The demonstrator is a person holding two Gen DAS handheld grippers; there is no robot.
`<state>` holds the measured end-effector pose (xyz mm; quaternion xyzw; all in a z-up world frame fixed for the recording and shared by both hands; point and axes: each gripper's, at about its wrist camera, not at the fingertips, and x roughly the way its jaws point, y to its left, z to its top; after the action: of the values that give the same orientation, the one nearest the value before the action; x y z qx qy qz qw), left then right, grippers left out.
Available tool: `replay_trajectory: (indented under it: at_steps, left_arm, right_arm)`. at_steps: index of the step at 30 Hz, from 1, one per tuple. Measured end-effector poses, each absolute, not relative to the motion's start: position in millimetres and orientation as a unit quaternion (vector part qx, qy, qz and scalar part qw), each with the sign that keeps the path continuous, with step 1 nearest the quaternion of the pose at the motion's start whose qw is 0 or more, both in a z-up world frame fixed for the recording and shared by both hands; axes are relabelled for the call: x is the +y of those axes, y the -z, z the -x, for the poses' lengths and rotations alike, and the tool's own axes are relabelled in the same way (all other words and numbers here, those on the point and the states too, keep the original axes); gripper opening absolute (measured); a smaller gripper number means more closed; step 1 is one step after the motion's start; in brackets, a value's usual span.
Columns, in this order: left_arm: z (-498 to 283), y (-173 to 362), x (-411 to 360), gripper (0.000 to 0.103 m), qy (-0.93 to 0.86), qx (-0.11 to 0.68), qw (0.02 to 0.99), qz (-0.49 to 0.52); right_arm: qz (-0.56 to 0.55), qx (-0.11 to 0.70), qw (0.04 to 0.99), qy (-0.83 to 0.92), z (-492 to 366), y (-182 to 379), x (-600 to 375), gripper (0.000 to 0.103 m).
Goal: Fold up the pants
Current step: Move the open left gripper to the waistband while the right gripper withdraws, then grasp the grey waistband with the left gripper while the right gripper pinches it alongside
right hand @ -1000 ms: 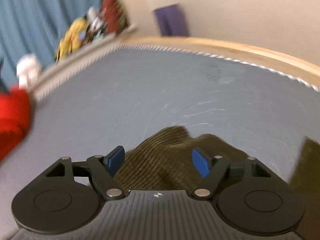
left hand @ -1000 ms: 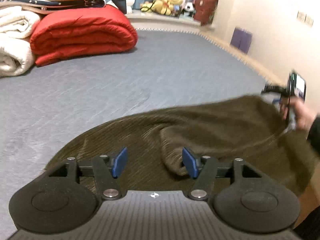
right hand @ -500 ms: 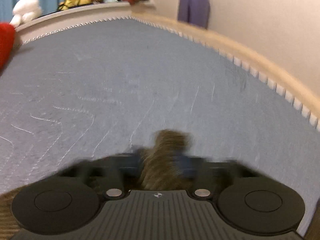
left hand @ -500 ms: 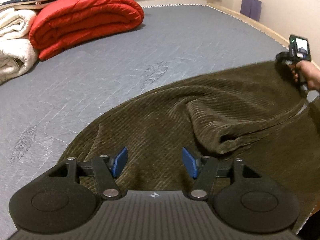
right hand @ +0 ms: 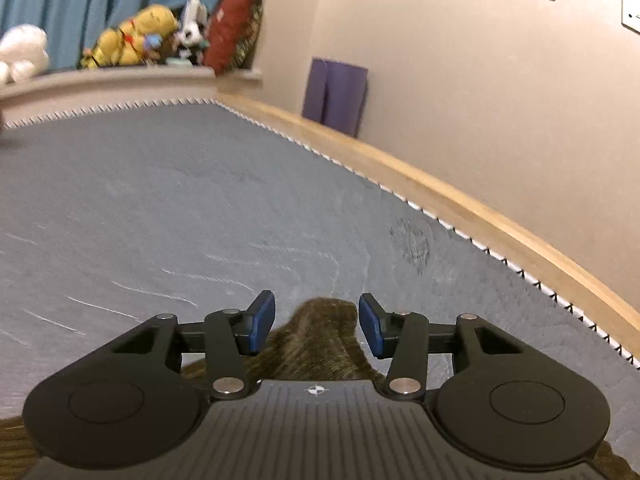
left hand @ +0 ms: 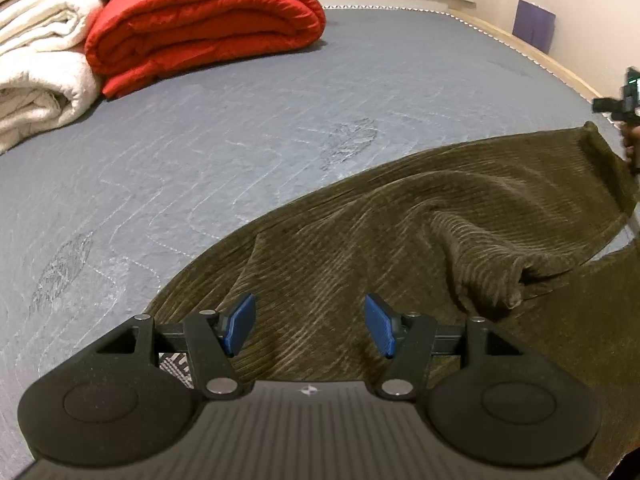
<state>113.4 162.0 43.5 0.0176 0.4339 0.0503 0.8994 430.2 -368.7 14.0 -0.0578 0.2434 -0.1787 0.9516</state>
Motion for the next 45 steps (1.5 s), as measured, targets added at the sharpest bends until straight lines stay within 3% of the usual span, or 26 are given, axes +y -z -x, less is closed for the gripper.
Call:
replay_trajectory:
  at_steps: [4,8,11,22,25,29,31,33,35,42,45]
  left_arm:
    - [-115,-31,186,0.065,-0.082,0.448,0.890,-0.009]
    - [-115,4,215,0.057,-0.105,0.496,0.862,0.003]
    - [-105,12,220,0.057,-0.105,0.494,0.863,-0.014]
    - [-29,-89,228,0.057,-0.106,0.389,0.912,0.082]
    - [-7,-125,240,0.049,-0.109,0.361,0.921,0.094]
    - [5,-134,256,0.040,-0.124,0.346,0.926,0.087]
    - [7,-112,270,0.039,-0.128,0.352,0.921,0.109]
    - [-5,-77,285,0.032,-0.129,0.407,0.891,0.154]
    - [-17,-59,294,0.032,-0.131,0.423,0.882,0.161]
    - [-46,-37,316,0.036,-0.145,0.428,0.871,0.191]
    - [-53,-29,320,0.048,-0.128,0.429,0.867,0.221]
  right_arm:
    - [0.034,0.236,0.963,0.126,-388,-55,-356,0.057]
    - [0.027,0.222,0.973,0.058,-326,-99,-334,0.069]
    - [0.026,0.221,0.975,-0.010,-272,-129,-312,0.071]
    - [-0.025,0.220,0.960,-0.172,-99,-175,-241,0.078]
    - [-0.014,0.217,0.953,-0.212,-73,-179,-225,0.078]
    - [0.010,0.220,0.939,-0.265,-55,-165,-196,0.078]
    - [0.032,0.225,0.929,-0.290,-49,-144,-179,0.077]
    - [0.063,0.250,0.914,-0.311,-43,-114,-159,0.071]
    - [0.105,0.285,0.892,-0.335,-36,-86,-137,0.058]
    - [0.218,0.288,0.805,-0.471,39,-26,-69,0.057]
    - [0.235,0.265,0.787,-0.505,63,-20,-42,0.057]
